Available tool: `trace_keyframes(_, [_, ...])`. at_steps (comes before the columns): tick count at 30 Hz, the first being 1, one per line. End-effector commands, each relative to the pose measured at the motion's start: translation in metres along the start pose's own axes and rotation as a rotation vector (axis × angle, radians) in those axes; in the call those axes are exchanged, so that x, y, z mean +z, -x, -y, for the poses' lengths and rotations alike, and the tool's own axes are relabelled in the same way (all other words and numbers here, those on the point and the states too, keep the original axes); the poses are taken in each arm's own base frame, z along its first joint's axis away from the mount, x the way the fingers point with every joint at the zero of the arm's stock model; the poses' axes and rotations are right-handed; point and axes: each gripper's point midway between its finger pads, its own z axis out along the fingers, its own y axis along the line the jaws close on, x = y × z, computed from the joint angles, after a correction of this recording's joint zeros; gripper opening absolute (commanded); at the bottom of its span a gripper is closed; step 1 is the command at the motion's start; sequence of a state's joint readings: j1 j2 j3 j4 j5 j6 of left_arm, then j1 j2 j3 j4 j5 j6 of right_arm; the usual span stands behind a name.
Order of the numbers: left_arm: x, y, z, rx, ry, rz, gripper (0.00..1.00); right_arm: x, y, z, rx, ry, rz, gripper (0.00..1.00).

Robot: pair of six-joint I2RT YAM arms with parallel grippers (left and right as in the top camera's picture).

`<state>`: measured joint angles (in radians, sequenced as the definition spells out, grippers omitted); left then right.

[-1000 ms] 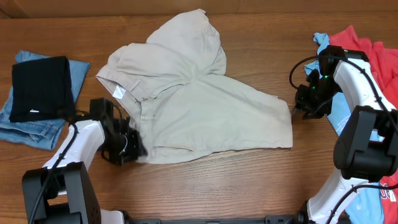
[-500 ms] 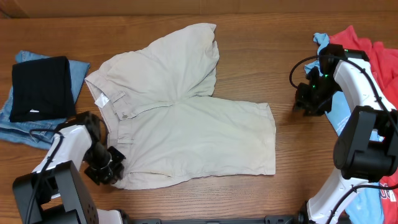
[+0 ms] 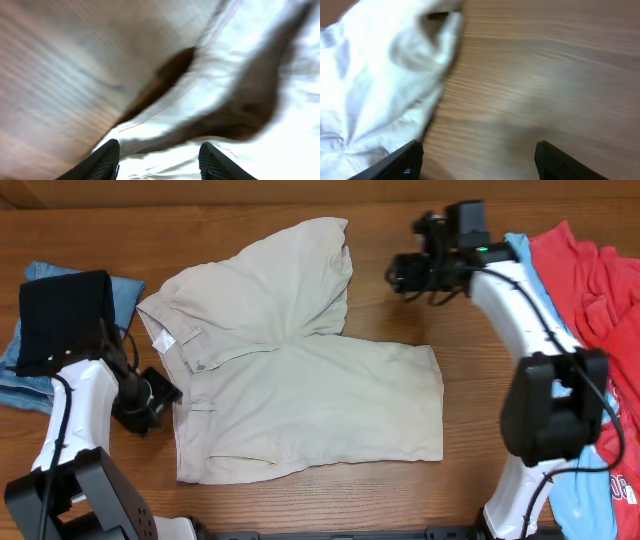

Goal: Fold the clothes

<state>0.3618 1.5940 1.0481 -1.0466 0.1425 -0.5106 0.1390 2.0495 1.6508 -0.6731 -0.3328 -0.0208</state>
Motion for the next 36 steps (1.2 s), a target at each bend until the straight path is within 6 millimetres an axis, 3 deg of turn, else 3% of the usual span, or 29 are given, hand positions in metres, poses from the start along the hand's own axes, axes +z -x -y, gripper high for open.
trace_keyframes(1, [-0.010, -0.002, 0.017, 0.056, -0.073, 0.000, 0.54, 0.041, -0.001, -0.024, -0.015, 0.085, 0.002, 0.77])
trace_keyframes(9, [-0.008, -0.012, 0.029, 0.116, -0.069, -0.007, 0.54, 0.106, 0.001, -0.072, -0.042, 0.241, 0.071, 0.79])
trace_keyframes(13, [-0.007, -0.015, 0.033, 0.140, -0.061, -0.007, 0.54, 0.121, -0.001, -0.086, -0.077, 0.263, 0.092, 0.78])
trace_keyframes(15, [-0.007, -0.017, 0.034, 0.146, -0.060, -0.008, 0.55, 0.122, 0.004, -0.082, -0.056, 0.232, 0.112, 0.48])
trace_keyframes(16, [-0.007, -0.017, 0.034, 0.147, -0.060, -0.009, 0.54, 0.123, 0.006, -0.078, -0.037, 0.210, 0.117, 0.24])
trace_keyframes(17, [-0.006, -0.017, 0.034, 0.150, -0.060, -0.009, 0.55, 0.115, 0.013, -0.061, 0.018, 0.157, 0.120, 0.04])
trace_keyframes(18, [-0.006, -0.017, 0.034, 0.151, -0.060, -0.009, 0.54, 0.107, 0.019, -0.055, 0.029, 0.133, 0.124, 0.04])
trace_keyframes(20, [-0.006, -0.017, 0.034, 0.154, -0.060, -0.009, 0.54, 0.078, 0.041, -0.034, 0.056, 0.031, 0.154, 0.04])
trace_keyframes(22, [-0.007, -0.016, 0.034, 0.159, -0.060, -0.007, 0.54, 0.033, 0.067, -0.014, 0.081, -0.105, 0.200, 0.04])
trace_keyframes(23, [-0.007, -0.016, 0.035, 0.169, -0.062, -0.004, 0.54, -0.005, 0.083, -0.005, 0.096, -0.206, 0.235, 0.04])
trace_keyframes(24, [-0.007, -0.016, 0.034, 0.169, -0.060, -0.003, 0.54, -0.032, 0.089, 0.001, 0.111, -0.284, 0.250, 0.08])
trace_keyframes(25, [-0.006, -0.015, 0.033, 0.169, -0.053, 0.000, 0.55, -0.048, 0.089, 0.003, 0.119, -0.326, 0.248, 0.21])
trace_keyframes(27, [-0.006, -0.013, 0.031, 0.169, -0.040, 0.008, 0.54, -0.049, 0.077, 0.007, 0.126, -0.352, 0.199, 0.51])
trace_keyframes(29, [-0.006, -0.013, 0.031, 0.169, -0.039, 0.009, 0.55, -0.036, 0.060, 0.013, 0.133, -0.363, 0.136, 0.63])
trace_keyframes(32, [-0.006, -0.013, 0.031, 0.169, -0.039, 0.009, 0.54, -0.021, 0.036, 0.023, 0.120, -0.382, 0.050, 0.68])
trace_keyframes(36, [-0.006, -0.013, 0.031, 0.170, -0.038, 0.009, 0.55, -0.022, 0.023, 0.046, 0.159, -0.415, 0.009, 0.69])
